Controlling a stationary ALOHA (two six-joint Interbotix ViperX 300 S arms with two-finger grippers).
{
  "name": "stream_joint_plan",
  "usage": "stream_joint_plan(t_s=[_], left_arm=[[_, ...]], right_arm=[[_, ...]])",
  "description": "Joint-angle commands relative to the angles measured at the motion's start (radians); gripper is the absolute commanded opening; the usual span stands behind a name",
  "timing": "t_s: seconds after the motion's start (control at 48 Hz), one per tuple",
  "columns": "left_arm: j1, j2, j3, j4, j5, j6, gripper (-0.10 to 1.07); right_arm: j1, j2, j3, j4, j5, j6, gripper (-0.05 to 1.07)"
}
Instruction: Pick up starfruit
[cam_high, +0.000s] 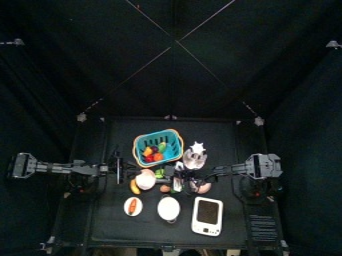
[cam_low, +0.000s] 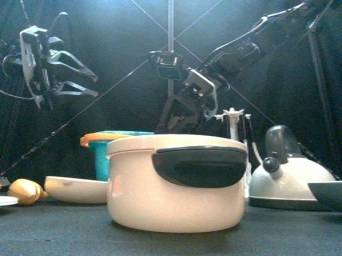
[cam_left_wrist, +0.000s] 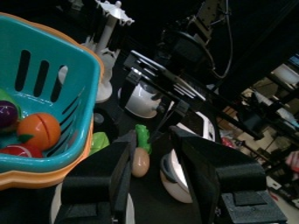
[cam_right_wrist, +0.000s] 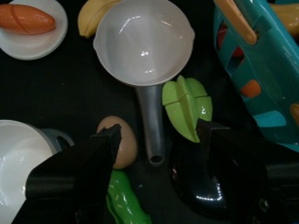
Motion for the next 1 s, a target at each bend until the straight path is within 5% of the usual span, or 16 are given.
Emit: stream_joint_plan(t_s=[0.0,0.979], left_arm=[[0.002,-0.002,-0.009,-0.002,-0.003,0.005,0.77],[0.018,-0.003,0.014,0.002,-0.002,0.006,0.77]], right_arm=[[-0.005,-0.012,-0.025,0.017,0.005,0.002,0.98],[-0.091,0.135,-0.12,0.014,0.015,-0.002,0.98]])
